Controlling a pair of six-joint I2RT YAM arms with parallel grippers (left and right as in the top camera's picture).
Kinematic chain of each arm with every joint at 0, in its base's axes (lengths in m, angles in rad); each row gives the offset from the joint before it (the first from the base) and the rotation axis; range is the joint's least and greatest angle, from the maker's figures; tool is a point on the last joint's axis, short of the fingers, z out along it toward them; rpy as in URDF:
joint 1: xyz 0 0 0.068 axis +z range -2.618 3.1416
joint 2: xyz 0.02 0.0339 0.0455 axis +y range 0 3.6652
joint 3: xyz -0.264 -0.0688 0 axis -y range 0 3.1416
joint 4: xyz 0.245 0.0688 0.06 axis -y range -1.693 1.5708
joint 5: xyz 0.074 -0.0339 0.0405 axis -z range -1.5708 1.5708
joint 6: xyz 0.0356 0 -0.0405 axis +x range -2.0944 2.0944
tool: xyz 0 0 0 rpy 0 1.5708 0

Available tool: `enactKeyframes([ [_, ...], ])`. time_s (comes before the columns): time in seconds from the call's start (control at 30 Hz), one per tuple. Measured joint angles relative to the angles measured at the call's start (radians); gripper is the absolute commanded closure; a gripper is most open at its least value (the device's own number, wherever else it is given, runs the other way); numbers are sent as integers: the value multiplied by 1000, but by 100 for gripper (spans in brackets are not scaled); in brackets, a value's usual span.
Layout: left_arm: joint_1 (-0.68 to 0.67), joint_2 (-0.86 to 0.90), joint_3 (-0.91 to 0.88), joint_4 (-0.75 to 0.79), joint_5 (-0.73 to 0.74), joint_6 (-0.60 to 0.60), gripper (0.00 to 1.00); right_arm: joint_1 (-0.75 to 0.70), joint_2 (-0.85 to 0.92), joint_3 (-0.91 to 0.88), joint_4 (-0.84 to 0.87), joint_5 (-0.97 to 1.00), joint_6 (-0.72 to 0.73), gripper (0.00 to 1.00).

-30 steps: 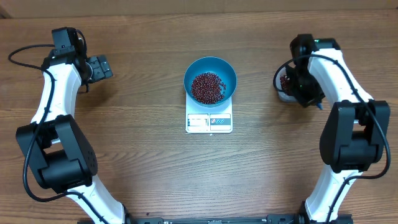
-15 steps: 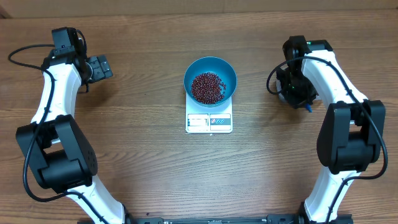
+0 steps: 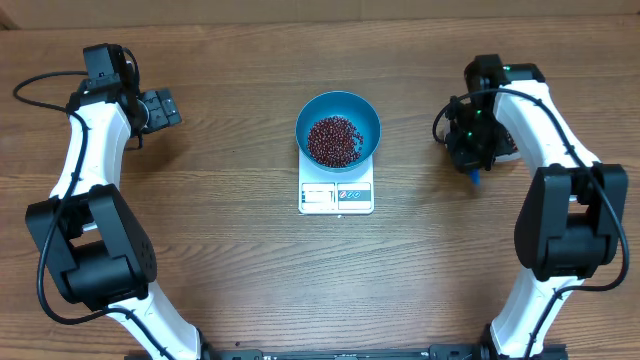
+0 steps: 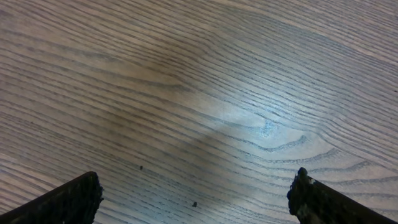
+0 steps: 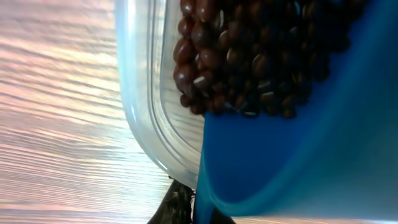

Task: Scoop item into bowl and weigh 150g on scale
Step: 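Lift the bean-filled scoop out of the tub with the right gripper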

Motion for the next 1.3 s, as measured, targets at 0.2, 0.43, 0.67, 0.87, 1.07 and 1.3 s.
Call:
enactKeyframes([
  [0.2,0,0,0,0,0,0,1,-79,2,-1,16,-243,141,96],
  [0.43,0,0,0,0,0,0,0,-173,16,-10,43,-514,255,96],
  [0.67,0,0,0,0,0,0,0,-234,26,-10,58,-664,305,96],
  [0.87,0,0,0,0,0,0,0,-265,27,-10,69,-721,314,96],
  [1.07,0,0,0,0,0,0,0,-303,29,-2,6,-734,232,96],
  [1.3,0,0,0,0,0,0,1,-370,29,17,-34,-785,84,96],
])
